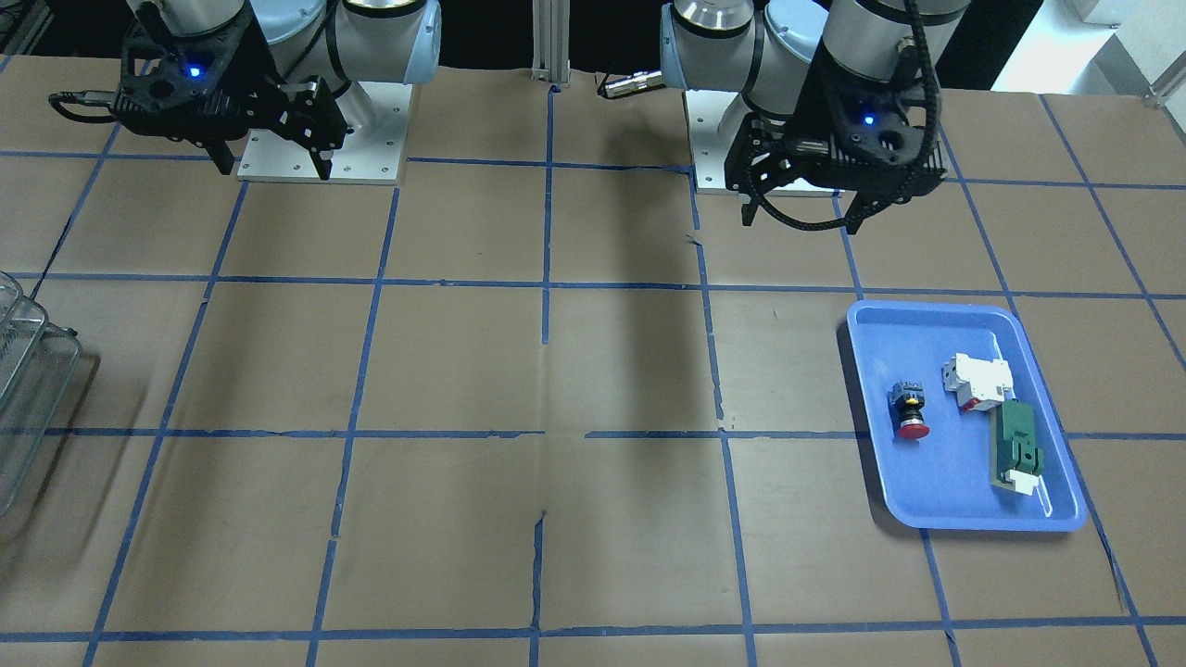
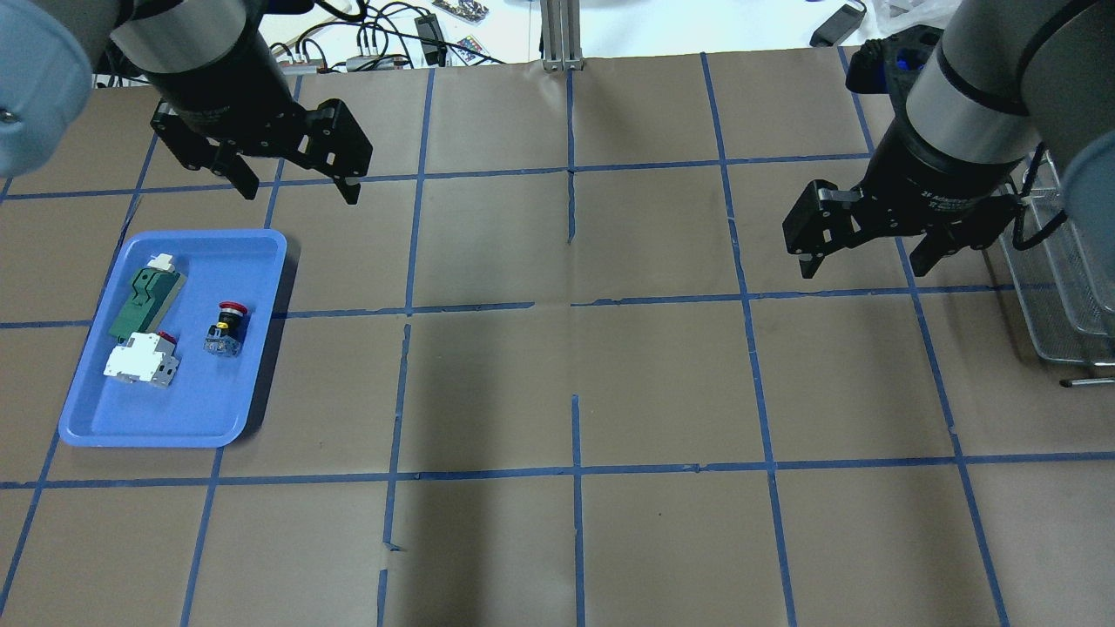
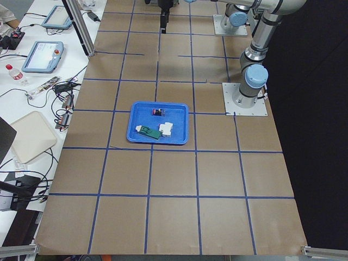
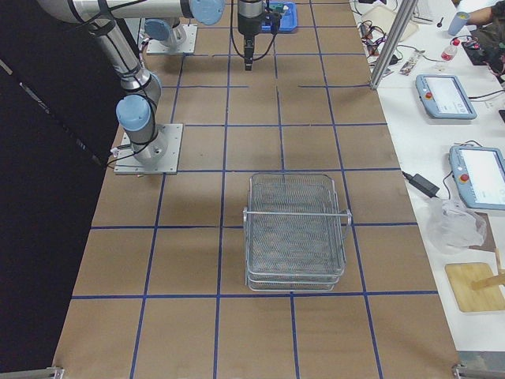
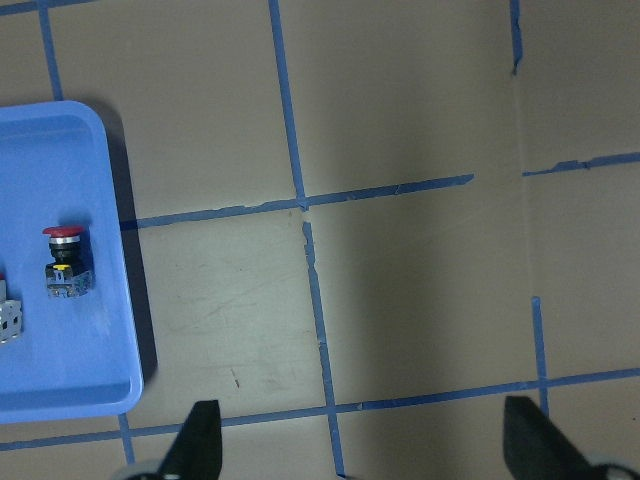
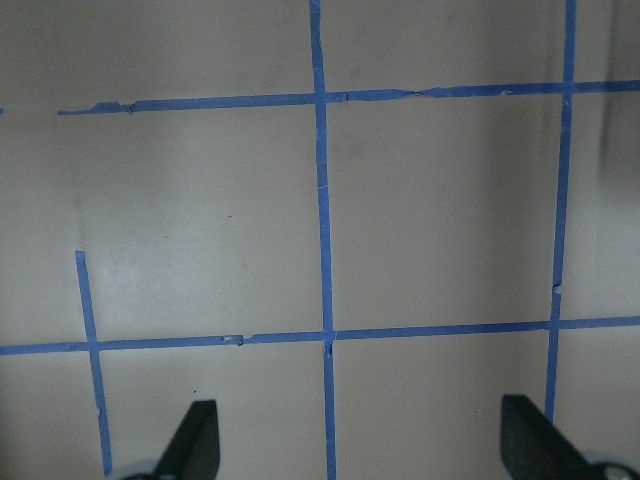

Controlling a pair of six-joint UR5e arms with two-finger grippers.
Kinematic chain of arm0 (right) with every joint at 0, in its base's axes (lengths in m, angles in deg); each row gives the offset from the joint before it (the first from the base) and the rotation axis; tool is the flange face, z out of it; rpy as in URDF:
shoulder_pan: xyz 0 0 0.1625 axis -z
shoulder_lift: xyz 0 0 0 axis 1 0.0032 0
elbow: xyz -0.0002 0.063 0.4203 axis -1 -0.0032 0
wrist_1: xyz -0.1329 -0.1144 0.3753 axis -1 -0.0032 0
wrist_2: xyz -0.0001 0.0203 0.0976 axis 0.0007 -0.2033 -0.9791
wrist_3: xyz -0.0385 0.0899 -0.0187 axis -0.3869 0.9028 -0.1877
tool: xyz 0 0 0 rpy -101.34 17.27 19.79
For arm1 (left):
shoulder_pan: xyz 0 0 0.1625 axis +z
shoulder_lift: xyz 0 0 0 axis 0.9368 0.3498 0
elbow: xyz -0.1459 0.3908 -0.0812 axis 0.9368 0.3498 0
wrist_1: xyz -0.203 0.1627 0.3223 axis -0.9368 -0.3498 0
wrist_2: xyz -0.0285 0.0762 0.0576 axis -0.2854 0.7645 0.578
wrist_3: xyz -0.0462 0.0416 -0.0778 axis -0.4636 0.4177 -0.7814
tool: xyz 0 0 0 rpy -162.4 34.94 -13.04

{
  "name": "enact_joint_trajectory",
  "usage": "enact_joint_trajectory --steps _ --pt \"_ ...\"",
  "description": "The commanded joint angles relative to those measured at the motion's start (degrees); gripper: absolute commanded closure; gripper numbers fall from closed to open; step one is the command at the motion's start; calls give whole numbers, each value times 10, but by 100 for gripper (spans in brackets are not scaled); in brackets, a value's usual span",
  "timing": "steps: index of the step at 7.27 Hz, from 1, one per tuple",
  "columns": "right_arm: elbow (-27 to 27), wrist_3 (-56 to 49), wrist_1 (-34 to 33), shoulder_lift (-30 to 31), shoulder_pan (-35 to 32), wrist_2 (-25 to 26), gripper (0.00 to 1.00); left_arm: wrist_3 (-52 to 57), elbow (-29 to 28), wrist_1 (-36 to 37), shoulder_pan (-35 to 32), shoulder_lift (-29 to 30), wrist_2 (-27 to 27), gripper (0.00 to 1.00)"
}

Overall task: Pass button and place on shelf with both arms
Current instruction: 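Move the left gripper down to the red button in the blue tray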

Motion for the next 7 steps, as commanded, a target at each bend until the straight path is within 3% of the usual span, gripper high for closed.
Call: enact_joint_trajectory --steps 1,3,5,7 --pt "0 -6 -2 0 2 -1 0 13 16 7 69 16 -1 0" --pt "2 -7 -5 -1 1 -1 0 83 64 56 147 40 -2 0" --pt "4 -6 -8 -2 1 -2 0 141 180 232 217 69 -6 0" --pt "8 -5 -8 1 1 -2 0 250 278 355 267 97 -7 0"
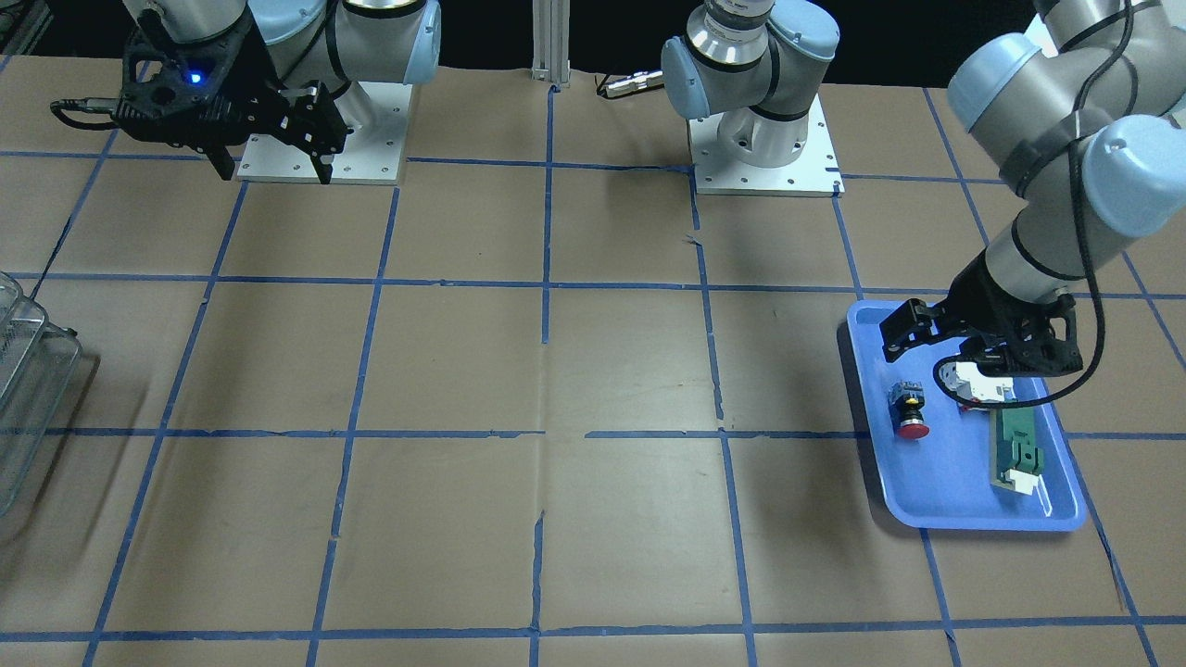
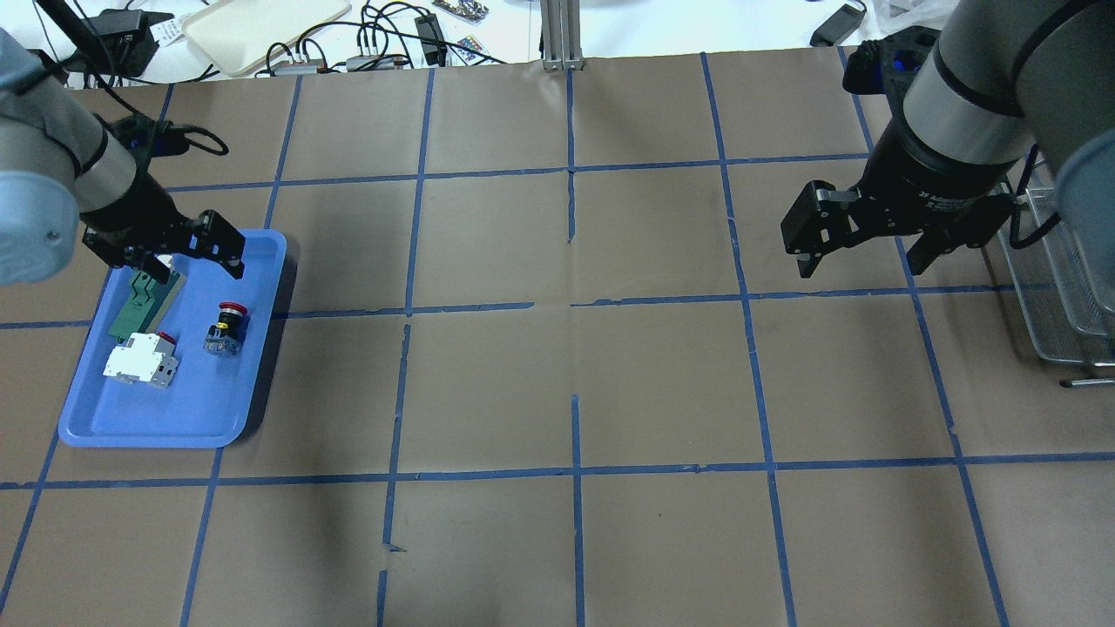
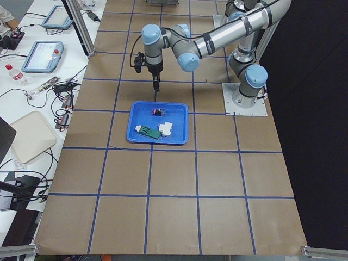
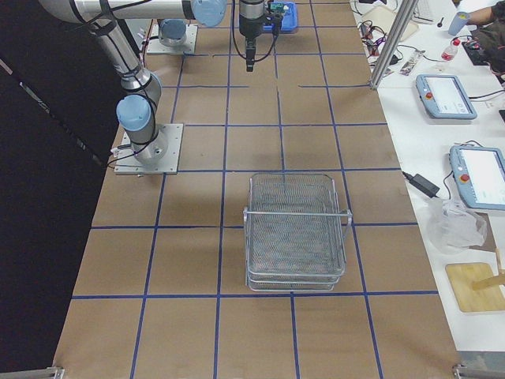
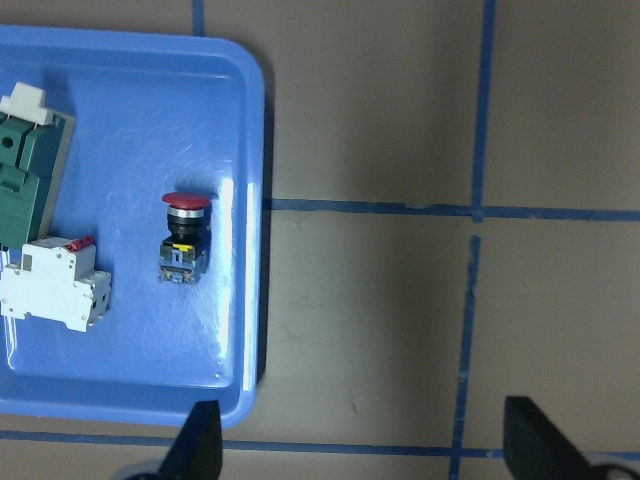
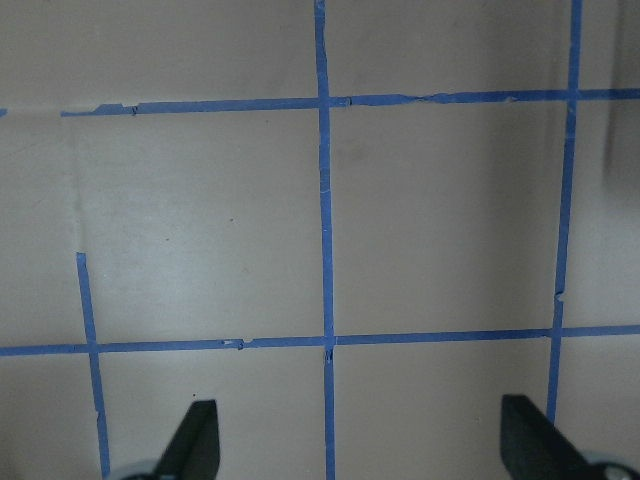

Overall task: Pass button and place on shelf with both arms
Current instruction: 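Move the left gripper down to the red button in the blue tray, then close the left gripper on the red button's base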

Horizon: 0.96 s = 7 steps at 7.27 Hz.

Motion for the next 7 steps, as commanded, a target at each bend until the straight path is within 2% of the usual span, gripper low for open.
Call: enact_joint_trajectory --steps 1,2,6,7 --pt "6 0 0 2 0 -1 0 95 68 86 53 34 -1 0" --pt "5 0 1 2 0 -1 0 129 76 85 63 49 -1 0" --pt "7 1 -3 -6 1 0 0 128 80 116 65 87 -1 2" --pt "8 6 -5 -8 1 0 0 125 79 126 65 98 -1 6"
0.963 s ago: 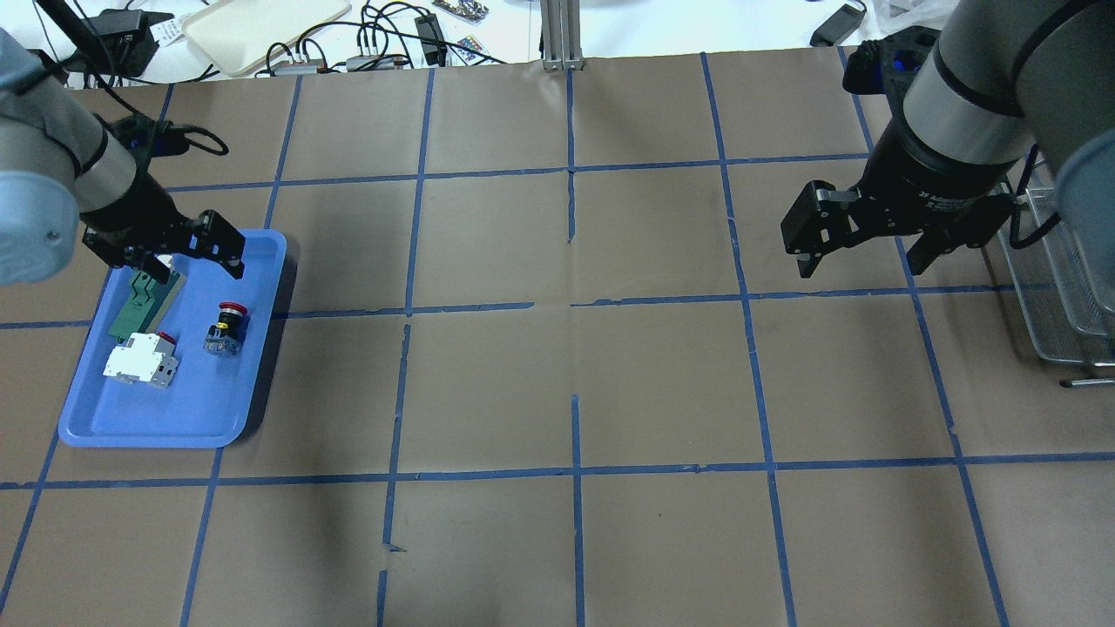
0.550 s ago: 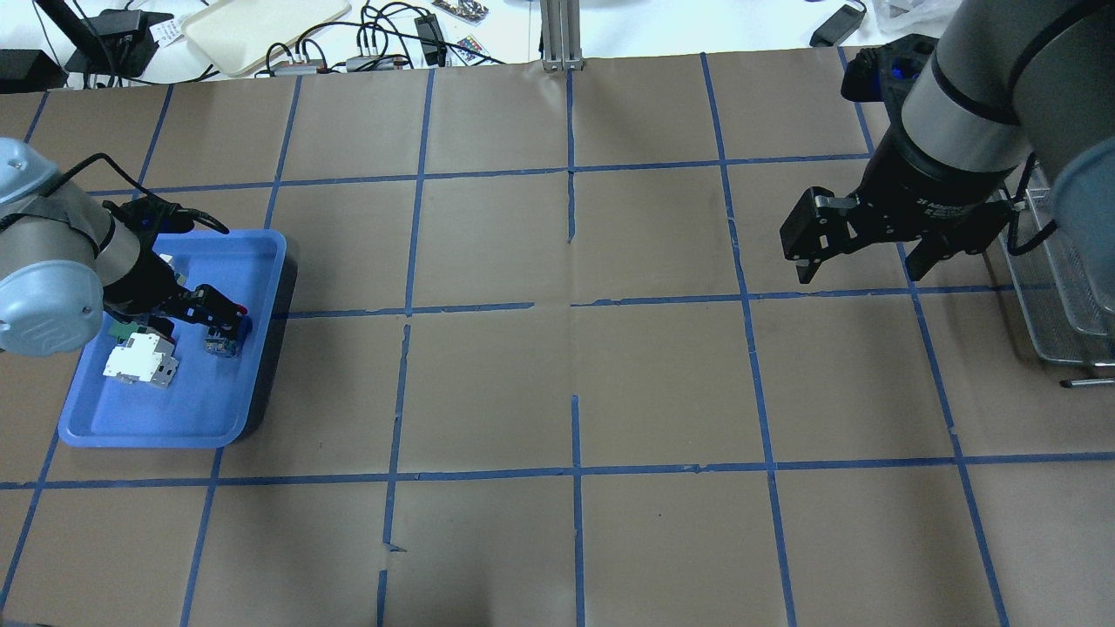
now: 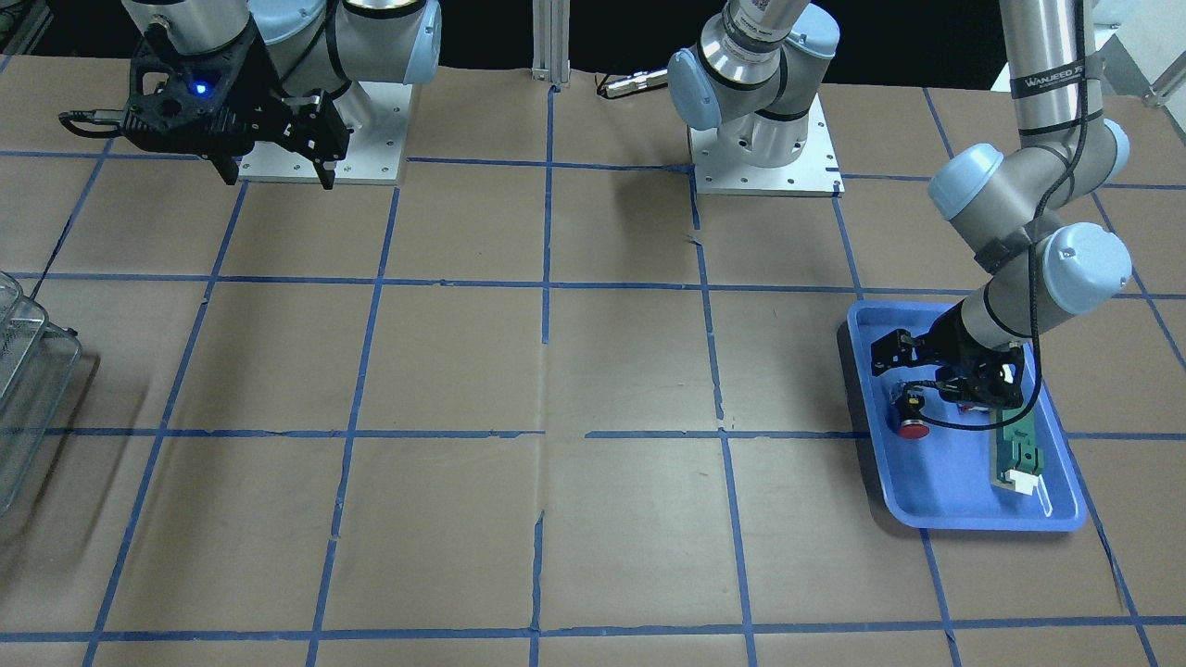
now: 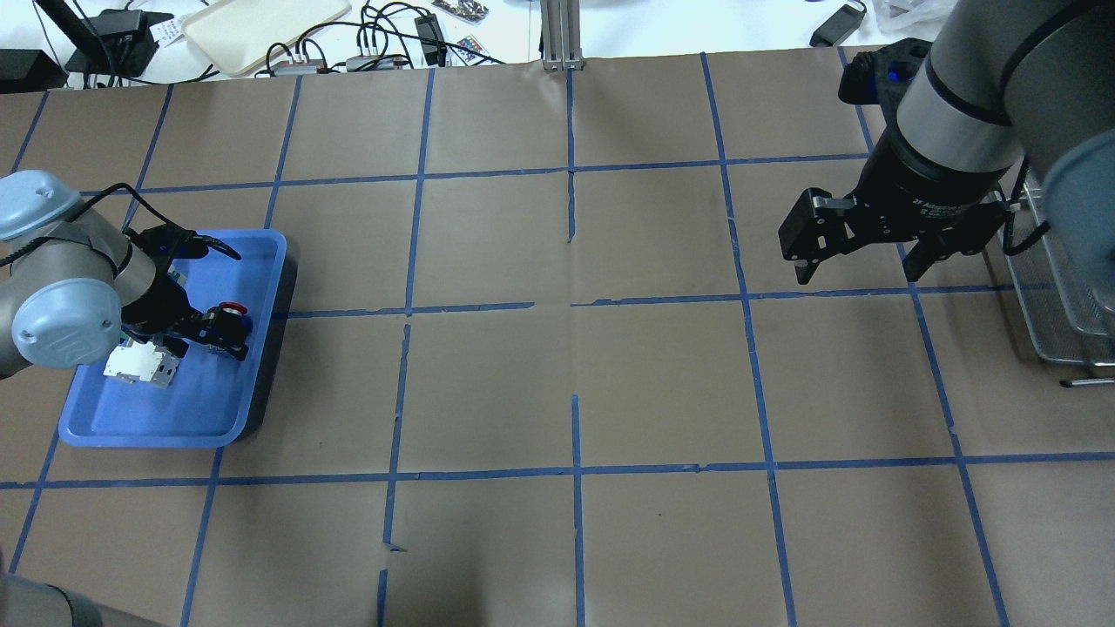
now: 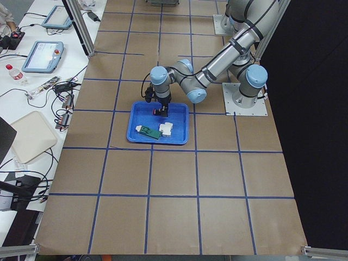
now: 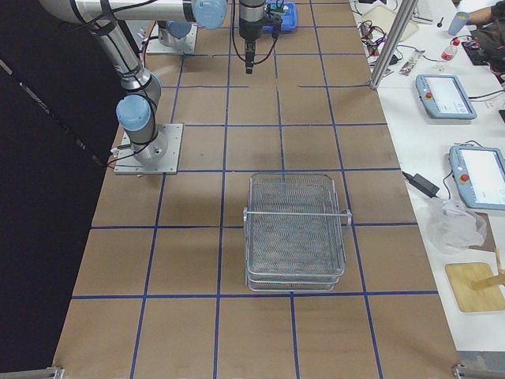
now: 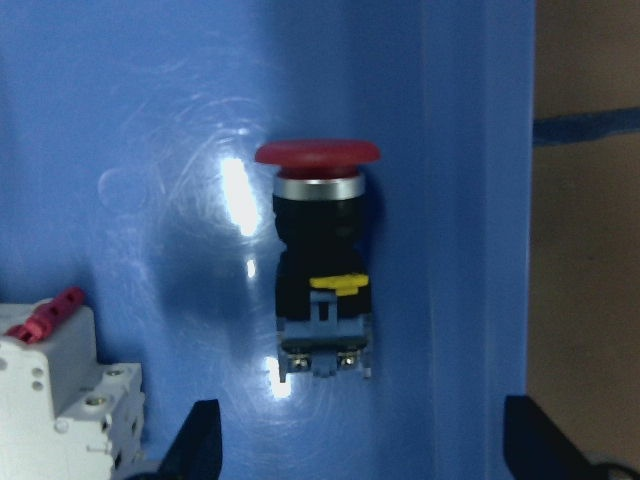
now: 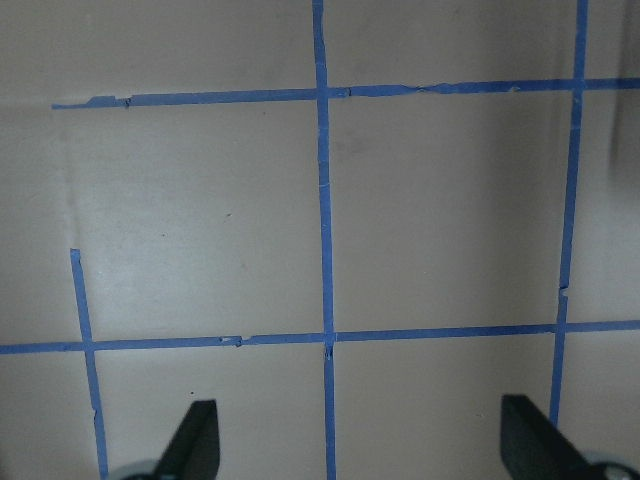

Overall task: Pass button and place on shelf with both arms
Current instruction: 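Close the left gripper on the red button's base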

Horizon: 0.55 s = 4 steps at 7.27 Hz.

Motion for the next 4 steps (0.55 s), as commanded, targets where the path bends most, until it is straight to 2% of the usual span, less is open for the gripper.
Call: enact_joint_trajectory --steps 1,2,3,4 --pt "5 4 -1 -3 1 2 0 -5 -1 23 0 16 0 10" --pt "13 -2 -1 -3 2 1 0 -6 -1 24 0 16 1 34" --pt "13 -4 -2 -2 2 1 0 -3 -1 24 0 16 1 70" --pt "13 -5 -3 -2 4 3 0 0 -1 24 0 16 1 94"
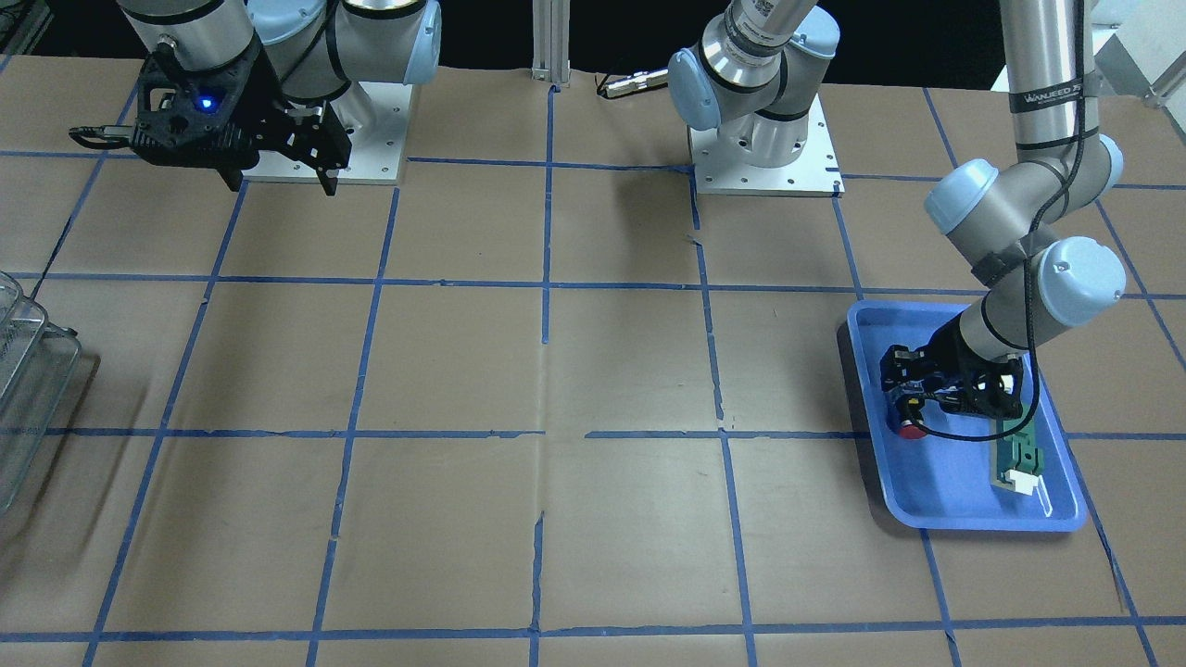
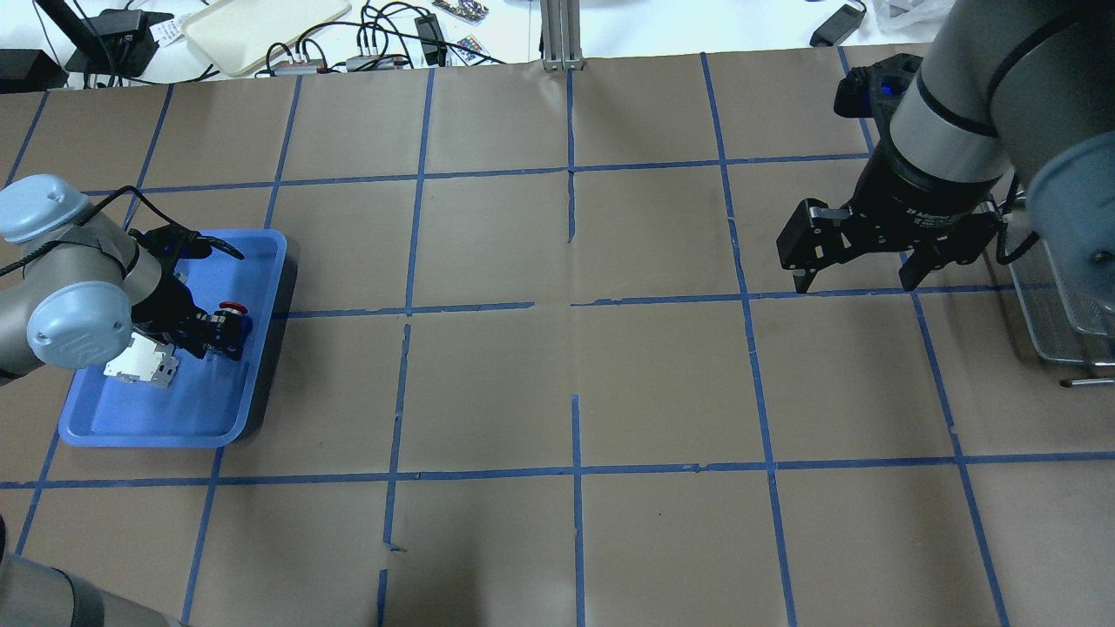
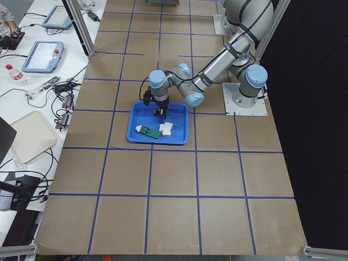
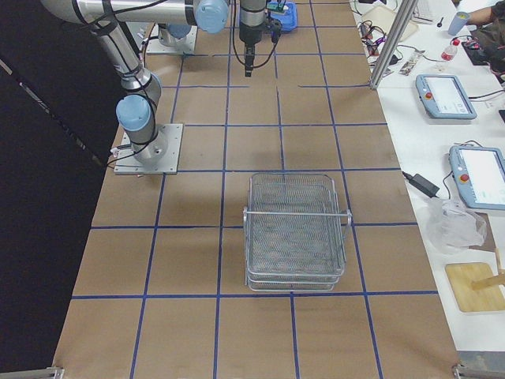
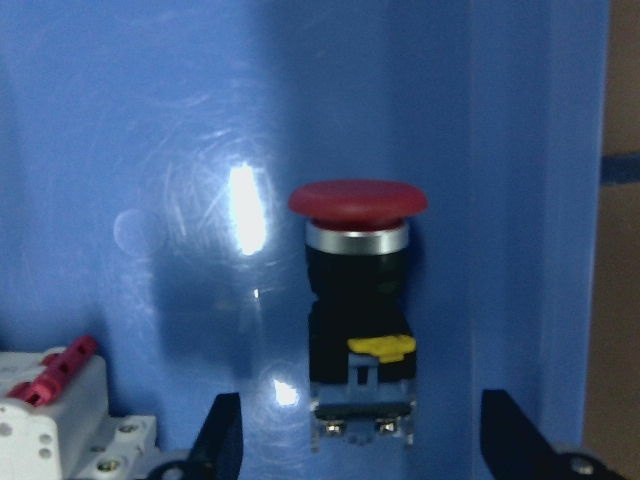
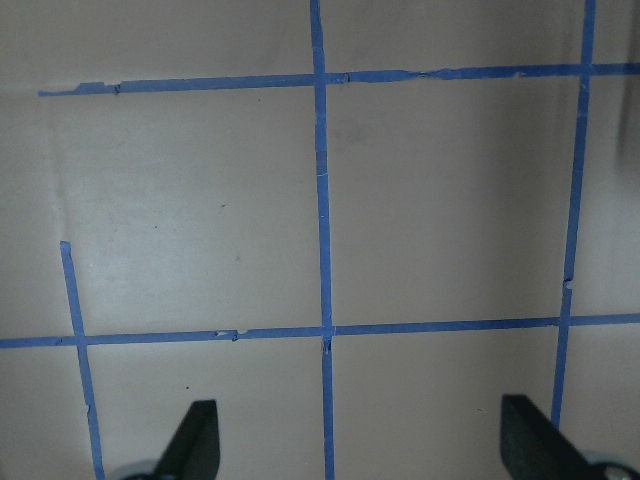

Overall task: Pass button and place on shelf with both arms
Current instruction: 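Lift the red button and carry it toward the right gripper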

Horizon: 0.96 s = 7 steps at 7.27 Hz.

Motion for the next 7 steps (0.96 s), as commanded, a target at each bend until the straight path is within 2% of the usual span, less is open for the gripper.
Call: enact_joint_trajectory --steps 1,2,4,5,7 --pt "0 -2 -1 1 2 1 0 8 1 2 0 -1 -1 100" --pt "0 1 -1 1 2 0 0 22 -1 10 -2 -4 -2 100" --pt "1 -22 -55 -1 3 0 0 167 -3 29 -26 -31 -28 100" --pt "2 -116 -63 -1 4 -1 0 228 -3 24 -51 -47 -56 100" --pt "2 -171 -60 -1 4 -7 0 271 -23 20 -144 -63 -87 100"
